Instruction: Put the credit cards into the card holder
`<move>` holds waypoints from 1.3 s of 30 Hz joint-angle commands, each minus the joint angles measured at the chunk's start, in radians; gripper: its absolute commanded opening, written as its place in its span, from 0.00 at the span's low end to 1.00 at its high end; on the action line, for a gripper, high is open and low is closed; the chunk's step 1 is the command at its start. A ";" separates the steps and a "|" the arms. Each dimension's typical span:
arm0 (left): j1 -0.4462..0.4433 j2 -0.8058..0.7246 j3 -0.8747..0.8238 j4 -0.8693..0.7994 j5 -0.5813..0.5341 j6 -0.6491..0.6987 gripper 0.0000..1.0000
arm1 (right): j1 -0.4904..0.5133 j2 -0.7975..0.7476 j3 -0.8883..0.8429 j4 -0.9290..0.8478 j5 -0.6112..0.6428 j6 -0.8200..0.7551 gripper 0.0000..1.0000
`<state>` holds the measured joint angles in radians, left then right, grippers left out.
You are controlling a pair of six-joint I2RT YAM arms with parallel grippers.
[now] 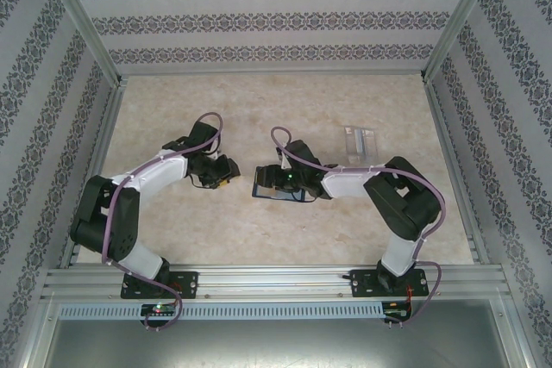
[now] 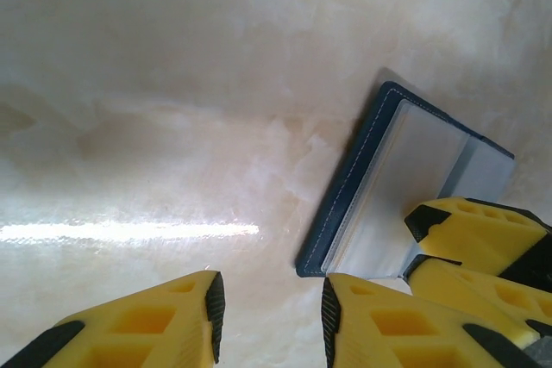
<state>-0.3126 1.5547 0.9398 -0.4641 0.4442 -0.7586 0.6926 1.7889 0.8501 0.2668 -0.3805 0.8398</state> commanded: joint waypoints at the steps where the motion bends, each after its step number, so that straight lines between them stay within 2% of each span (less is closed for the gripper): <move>1: 0.021 -0.032 -0.010 -0.036 -0.010 0.004 0.38 | 0.018 0.012 0.042 0.029 -0.035 0.002 0.56; 6: 0.020 -0.020 -0.012 -0.024 -0.010 0.006 0.39 | -0.010 -0.069 0.026 -0.024 -0.011 -0.039 0.55; 10: 0.008 -0.012 -0.005 -0.020 -0.031 0.018 0.41 | -0.077 -0.198 0.028 -0.182 0.063 -0.158 0.56; 13: -0.027 -0.012 0.014 -0.037 -0.064 0.038 0.51 | -0.143 -0.282 0.076 -0.427 0.274 -0.274 0.57; 17: -0.061 -0.007 0.037 -0.055 -0.107 0.057 0.65 | -0.252 -0.332 0.150 -0.653 0.501 -0.428 0.59; 20: -0.079 -0.009 0.049 -0.073 -0.136 0.066 0.69 | -0.308 -0.348 0.197 -0.744 0.666 -0.510 0.62; 22: -0.091 -0.003 0.054 -0.073 -0.157 0.067 0.70 | -0.343 -0.347 0.221 -0.773 0.732 -0.561 0.73; 24: -0.099 0.012 0.065 -0.073 -0.153 0.068 0.70 | -0.389 -0.337 0.227 -0.782 0.701 -0.606 0.82; 26: -0.108 0.024 0.081 -0.085 -0.146 0.070 0.70 | -0.457 -0.321 0.212 -0.767 0.588 -0.617 0.84; 28: -0.121 0.025 0.083 -0.087 -0.155 0.073 0.71 | -0.500 -0.275 0.223 -0.774 0.552 -0.620 0.84; 33: -0.123 0.037 0.080 -0.088 -0.146 0.087 0.71 | -0.504 -0.181 0.283 -0.819 0.607 -0.645 0.83; 39: -0.125 0.021 0.049 -0.069 -0.159 0.091 0.72 | -0.527 -0.138 0.308 -0.824 0.688 -0.652 0.83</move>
<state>-0.4263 1.5776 0.9970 -0.5129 0.3050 -0.6918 0.1802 1.6440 1.1282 -0.5320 0.2329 0.2077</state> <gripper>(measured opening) 0.720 0.832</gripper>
